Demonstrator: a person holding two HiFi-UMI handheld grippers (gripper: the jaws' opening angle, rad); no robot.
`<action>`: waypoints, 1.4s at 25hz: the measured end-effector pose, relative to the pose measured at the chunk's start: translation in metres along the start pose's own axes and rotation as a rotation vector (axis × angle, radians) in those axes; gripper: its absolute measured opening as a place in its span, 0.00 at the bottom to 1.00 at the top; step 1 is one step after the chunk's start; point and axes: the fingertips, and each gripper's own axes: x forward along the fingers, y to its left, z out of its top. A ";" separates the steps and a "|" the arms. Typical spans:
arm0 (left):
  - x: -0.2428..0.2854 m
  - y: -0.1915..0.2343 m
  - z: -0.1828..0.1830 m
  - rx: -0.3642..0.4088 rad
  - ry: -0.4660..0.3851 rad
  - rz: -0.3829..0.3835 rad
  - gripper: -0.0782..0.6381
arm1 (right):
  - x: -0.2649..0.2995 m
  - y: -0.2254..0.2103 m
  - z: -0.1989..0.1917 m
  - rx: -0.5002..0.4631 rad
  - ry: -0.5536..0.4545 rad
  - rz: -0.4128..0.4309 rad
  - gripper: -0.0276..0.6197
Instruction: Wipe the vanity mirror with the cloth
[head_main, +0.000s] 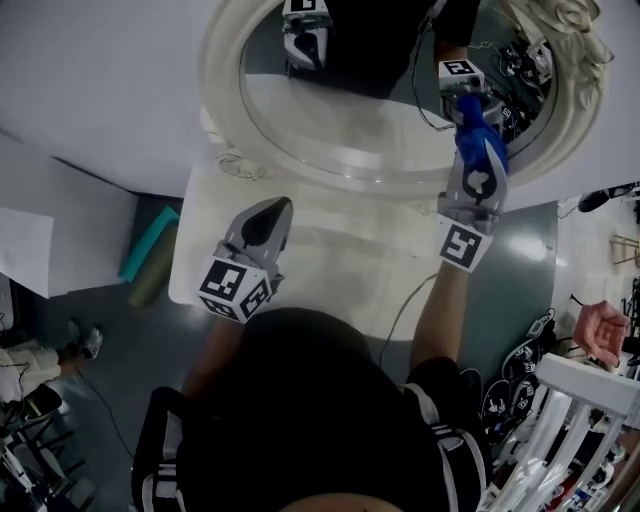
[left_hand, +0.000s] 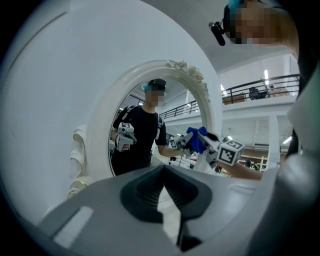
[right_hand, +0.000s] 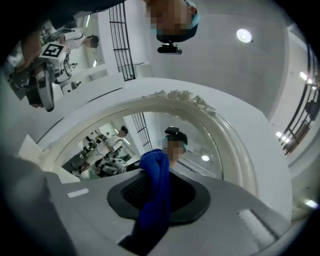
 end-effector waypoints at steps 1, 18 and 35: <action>0.000 0.000 0.001 -0.001 0.000 0.000 0.12 | -0.002 0.006 -0.004 0.002 0.009 0.034 0.16; -0.005 -0.003 -0.008 -0.008 0.019 -0.003 0.12 | -0.068 0.129 -0.118 0.094 0.304 0.303 0.16; -0.041 0.025 -0.007 -0.013 0.021 0.083 0.12 | -0.077 0.231 -0.143 0.284 0.351 0.411 0.16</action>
